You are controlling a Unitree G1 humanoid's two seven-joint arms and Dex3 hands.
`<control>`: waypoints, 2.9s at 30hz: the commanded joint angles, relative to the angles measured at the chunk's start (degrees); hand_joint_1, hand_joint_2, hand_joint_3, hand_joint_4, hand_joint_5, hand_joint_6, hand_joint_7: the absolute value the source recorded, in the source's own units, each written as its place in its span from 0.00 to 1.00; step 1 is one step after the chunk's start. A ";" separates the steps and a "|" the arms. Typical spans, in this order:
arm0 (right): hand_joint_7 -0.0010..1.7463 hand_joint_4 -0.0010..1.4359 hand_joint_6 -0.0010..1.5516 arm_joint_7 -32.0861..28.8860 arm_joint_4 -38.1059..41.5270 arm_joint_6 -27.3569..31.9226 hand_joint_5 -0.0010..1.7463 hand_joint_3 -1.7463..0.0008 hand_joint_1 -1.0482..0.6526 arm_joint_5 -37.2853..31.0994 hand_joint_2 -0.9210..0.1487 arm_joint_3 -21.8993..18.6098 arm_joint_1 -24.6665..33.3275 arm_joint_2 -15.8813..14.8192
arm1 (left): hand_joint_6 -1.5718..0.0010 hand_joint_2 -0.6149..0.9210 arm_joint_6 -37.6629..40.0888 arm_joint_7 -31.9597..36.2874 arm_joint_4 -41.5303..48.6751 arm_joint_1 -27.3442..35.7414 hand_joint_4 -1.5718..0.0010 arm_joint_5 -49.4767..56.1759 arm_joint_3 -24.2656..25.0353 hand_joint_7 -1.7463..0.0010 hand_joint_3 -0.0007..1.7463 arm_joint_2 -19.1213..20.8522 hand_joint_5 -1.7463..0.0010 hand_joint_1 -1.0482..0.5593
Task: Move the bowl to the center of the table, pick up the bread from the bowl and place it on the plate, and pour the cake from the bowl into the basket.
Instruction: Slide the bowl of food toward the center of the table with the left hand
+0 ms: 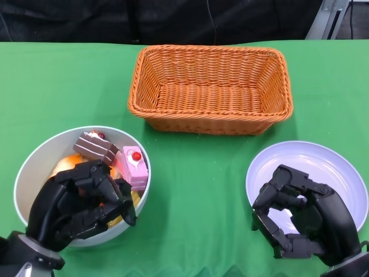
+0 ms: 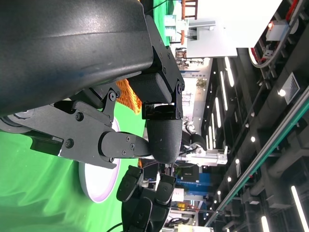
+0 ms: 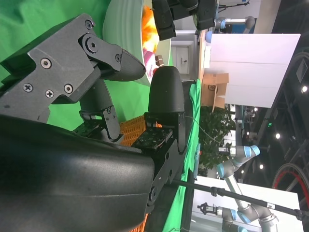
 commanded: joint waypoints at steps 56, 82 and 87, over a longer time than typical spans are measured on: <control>0.80 0.51 0.42 -0.18 2.02 -1.17 0.93 0.38 0.56 -0.28 0.44 -0.31 -0.76 -0.04 | 0.80 1.00 -15.21 29.14 21.30 -12.67 0.79 16.70 9.54 1.00 0.11 14.26 1.00 0.30; 0.79 0.51 0.43 0.26 2.37 -1.55 0.93 0.37 0.56 -0.27 0.45 -0.35 -0.80 0.03 | 0.85 1.00 -10.73 36.18 35.22 -16.53 0.86 22.86 5.12 1.00 0.10 15.80 1.00 0.28; 0.78 0.51 0.43 -0.32 1.95 -1.24 0.93 0.38 0.56 -0.58 0.46 -0.29 -0.55 0.20 | 0.85 1.00 -11.07 38.44 35.03 -16.15 0.87 24.85 3.39 1.00 0.10 15.90 1.00 0.27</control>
